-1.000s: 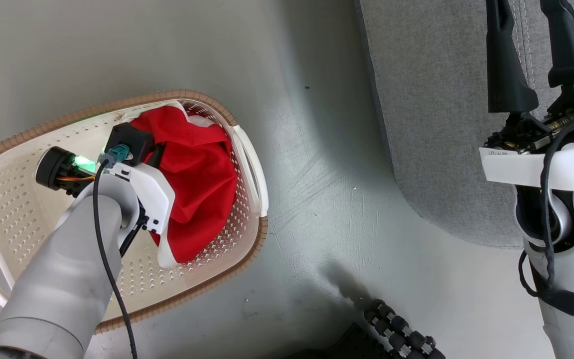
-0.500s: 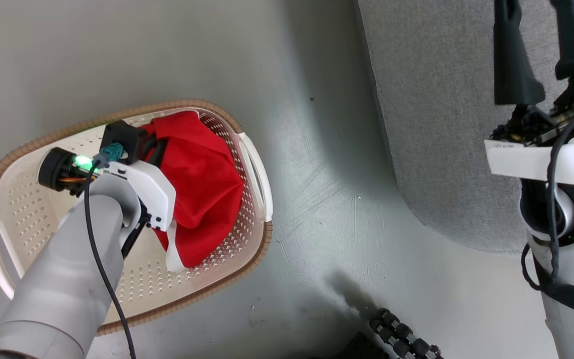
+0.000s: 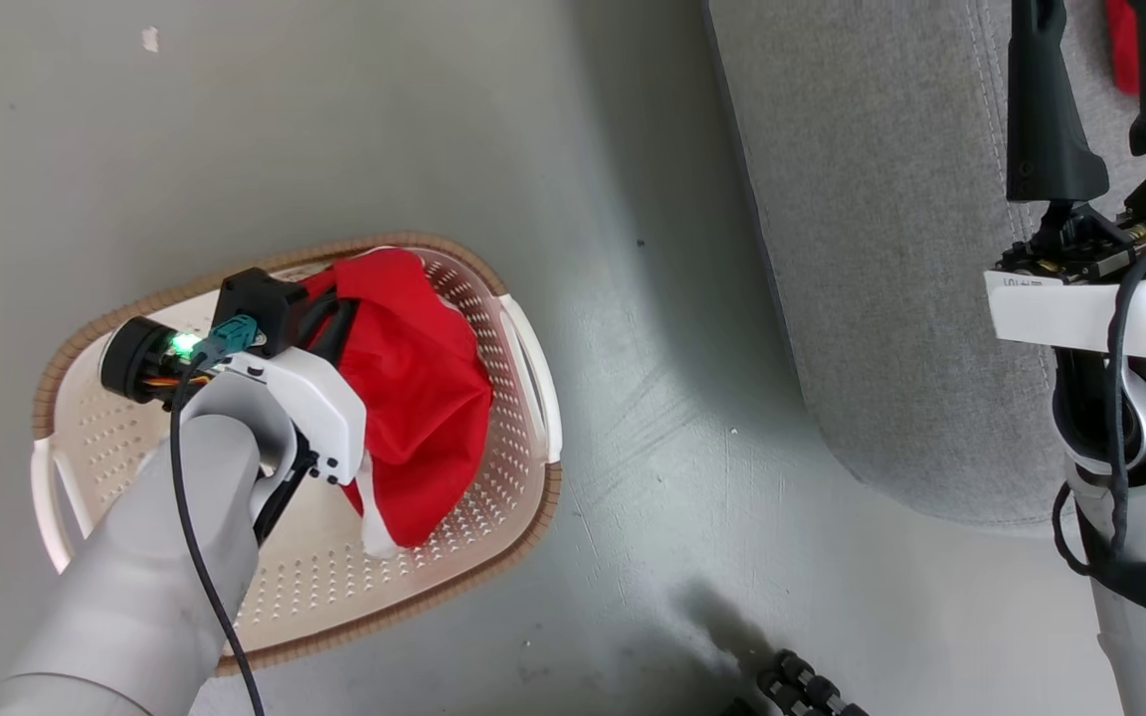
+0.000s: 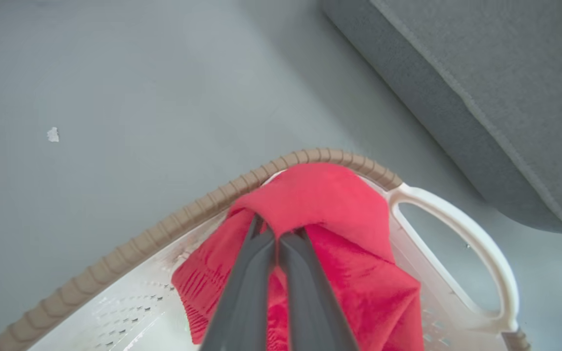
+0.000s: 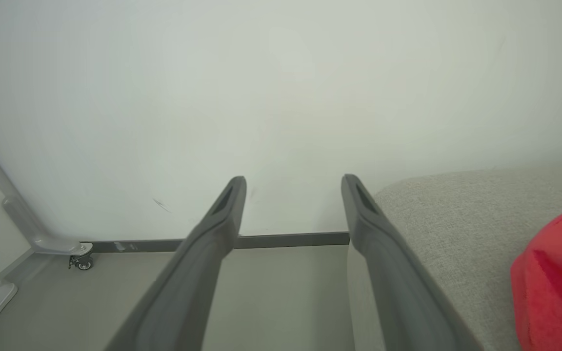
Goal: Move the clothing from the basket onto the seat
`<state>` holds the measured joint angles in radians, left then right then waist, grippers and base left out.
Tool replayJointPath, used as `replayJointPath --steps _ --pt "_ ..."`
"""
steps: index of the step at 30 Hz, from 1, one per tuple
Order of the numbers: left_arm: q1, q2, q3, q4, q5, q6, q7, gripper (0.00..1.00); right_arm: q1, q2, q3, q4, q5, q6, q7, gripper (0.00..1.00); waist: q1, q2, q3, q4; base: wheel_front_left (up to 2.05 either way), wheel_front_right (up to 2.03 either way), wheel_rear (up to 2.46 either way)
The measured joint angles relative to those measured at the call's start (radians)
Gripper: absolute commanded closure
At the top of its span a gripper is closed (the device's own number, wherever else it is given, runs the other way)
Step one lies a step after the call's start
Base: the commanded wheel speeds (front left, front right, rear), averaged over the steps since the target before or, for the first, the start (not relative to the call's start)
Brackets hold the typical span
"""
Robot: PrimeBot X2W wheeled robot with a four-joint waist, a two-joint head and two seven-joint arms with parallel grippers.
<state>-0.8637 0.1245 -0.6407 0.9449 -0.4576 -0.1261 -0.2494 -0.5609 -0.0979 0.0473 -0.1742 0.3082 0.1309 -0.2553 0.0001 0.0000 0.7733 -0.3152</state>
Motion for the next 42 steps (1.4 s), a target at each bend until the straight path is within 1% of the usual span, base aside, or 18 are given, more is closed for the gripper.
replayJointPath --steps 21,35,42 --pt "0.157 0.007 0.083 -0.209 -0.018 0.0 0.0 1.0 0.01 -0.037 -0.018 0.035 -0.001 0.0 0.0 0.0 0.0 0.0 -0.152 0.065 0.0 0.0 0.0" --pt "0.272 0.006 0.155 -0.376 0.009 0.0 0.0 1.0 0.083 -0.069 0.0 0.085 -0.002 0.0 0.0 0.0 0.0 0.0 -0.276 0.116 0.0 0.0 0.0" --pt "0.35 -0.009 0.193 -0.457 0.016 0.0 0.0 1.0 0.118 -0.088 0.007 0.113 0.0 0.0 0.0 0.0 0.0 0.0 -0.347 0.151 0.0 0.0 0.0"
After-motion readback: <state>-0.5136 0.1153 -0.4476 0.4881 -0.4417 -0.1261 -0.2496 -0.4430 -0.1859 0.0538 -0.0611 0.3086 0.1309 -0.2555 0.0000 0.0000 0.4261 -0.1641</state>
